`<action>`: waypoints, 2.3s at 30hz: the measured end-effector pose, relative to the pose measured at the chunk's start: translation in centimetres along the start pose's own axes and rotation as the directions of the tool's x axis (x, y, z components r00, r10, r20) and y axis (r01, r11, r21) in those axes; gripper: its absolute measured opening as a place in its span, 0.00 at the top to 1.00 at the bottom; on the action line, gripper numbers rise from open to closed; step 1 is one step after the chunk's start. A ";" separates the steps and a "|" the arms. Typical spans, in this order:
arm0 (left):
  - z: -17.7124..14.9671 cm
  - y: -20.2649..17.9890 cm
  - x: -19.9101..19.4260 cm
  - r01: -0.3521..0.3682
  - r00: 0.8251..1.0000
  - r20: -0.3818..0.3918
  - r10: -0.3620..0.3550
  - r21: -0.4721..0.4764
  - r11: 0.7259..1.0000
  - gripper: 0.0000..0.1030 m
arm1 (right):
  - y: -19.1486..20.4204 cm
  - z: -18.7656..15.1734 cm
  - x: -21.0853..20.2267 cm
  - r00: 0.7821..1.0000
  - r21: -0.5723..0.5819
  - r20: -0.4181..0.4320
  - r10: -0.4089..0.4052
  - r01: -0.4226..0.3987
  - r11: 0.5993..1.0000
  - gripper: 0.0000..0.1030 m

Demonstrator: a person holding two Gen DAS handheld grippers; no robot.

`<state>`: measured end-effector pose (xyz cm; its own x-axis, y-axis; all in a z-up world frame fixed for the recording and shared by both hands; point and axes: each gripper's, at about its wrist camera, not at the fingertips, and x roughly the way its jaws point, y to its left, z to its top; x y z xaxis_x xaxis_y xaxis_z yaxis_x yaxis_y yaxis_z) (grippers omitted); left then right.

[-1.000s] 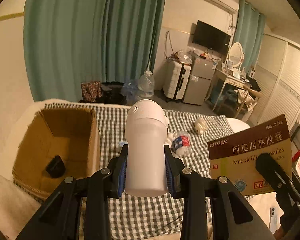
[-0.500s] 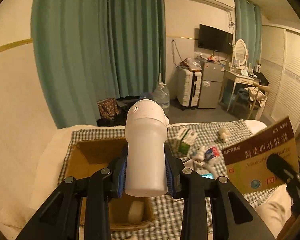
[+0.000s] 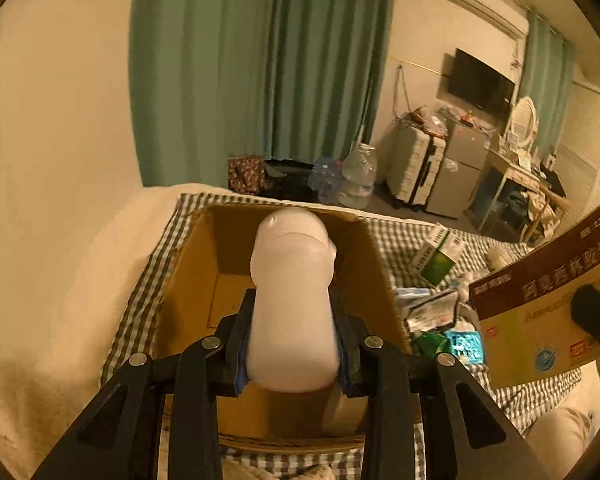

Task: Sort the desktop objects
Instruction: 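Carry the amoxicillin box and white cup over the cardboard box with both grippers, then open the left gripper over the box while the right releases the amoxicillin box, then grasp the clear floss-pick jar with the right gripper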

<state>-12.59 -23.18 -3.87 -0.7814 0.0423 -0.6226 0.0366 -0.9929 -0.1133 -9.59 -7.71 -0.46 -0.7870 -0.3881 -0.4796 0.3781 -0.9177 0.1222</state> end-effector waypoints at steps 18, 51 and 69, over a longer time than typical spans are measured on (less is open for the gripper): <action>-0.3 3.9 0.6 -0.174 0.984 0.034 0.177 -0.074 0.982 0.11 | 4.8 -1.0 9.4 0.991 -0.044 -0.128 0.029 -0.035 0.998 0.72; -3.5 -8.3 -0.1 0.019 0.996 -0.086 -0.012 0.074 0.997 0.00 | -16.8 -3.0 -2.5 0.928 0.193 -0.068 -0.365 0.371 0.908 0.15; -11.8 -23.7 9.2 0.056 0.963 -0.267 -0.042 0.046 0.997 0.00 | -25.6 -10.8 -2.2 0.891 0.273 -0.127 -0.436 0.454 0.848 0.15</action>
<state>-13.34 2.04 -16.04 -0.5877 0.1119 -0.8013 -0.0357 -0.9930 -0.1125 -12.31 17.51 -11.92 -0.8039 0.0656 -0.5911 -0.1698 -0.9778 0.1225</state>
